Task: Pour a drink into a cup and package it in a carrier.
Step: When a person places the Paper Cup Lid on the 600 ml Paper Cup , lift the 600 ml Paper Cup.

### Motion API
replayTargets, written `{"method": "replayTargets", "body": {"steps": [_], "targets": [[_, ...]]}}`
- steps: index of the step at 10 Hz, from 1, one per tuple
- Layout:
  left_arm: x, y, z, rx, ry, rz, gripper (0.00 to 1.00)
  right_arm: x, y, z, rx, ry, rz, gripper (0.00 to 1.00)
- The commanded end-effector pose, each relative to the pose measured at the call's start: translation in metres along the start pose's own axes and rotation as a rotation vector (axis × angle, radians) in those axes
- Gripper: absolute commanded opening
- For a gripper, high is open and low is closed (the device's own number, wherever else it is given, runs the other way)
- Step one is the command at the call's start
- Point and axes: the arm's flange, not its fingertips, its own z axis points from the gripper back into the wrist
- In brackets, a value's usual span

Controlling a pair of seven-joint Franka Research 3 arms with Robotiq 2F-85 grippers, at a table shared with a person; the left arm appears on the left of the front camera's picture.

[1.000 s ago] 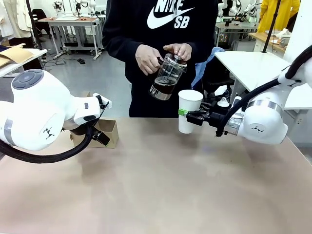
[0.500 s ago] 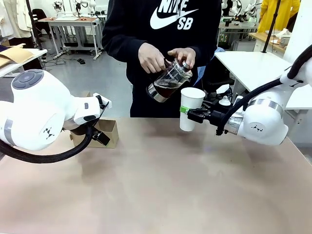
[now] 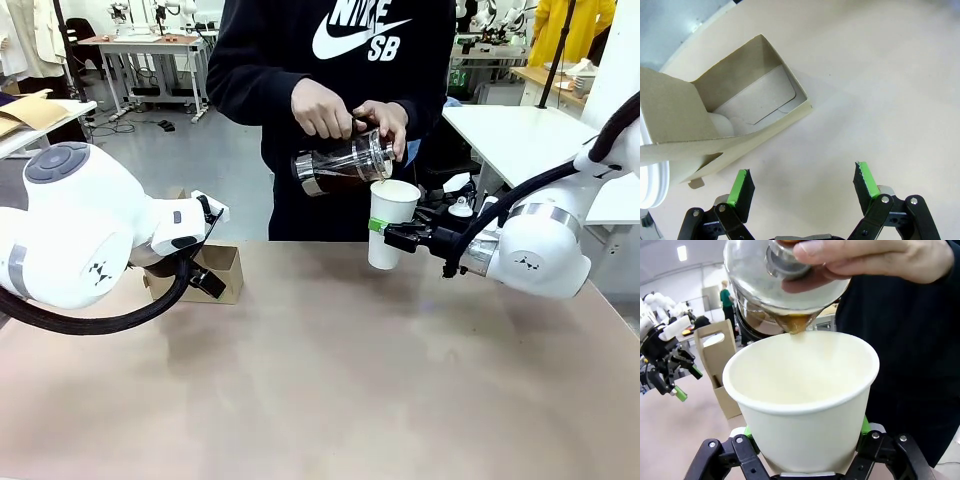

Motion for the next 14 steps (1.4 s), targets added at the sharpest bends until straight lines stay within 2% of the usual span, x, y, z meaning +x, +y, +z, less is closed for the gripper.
{"method": "replayTargets", "body": {"steps": [1,14], "targets": [[-0.0003,0.0005,0.0004,-0.001,-0.001,0.001,1.00,0.0007,0.0038,-0.0028,-0.030,-0.001,0.022,0.81],[-0.0003,0.0005,0.0004,-0.001,-0.001,0.001,1.00,0.0007,0.0038,-0.0028,-0.030,-0.001,0.022,0.81]]}}
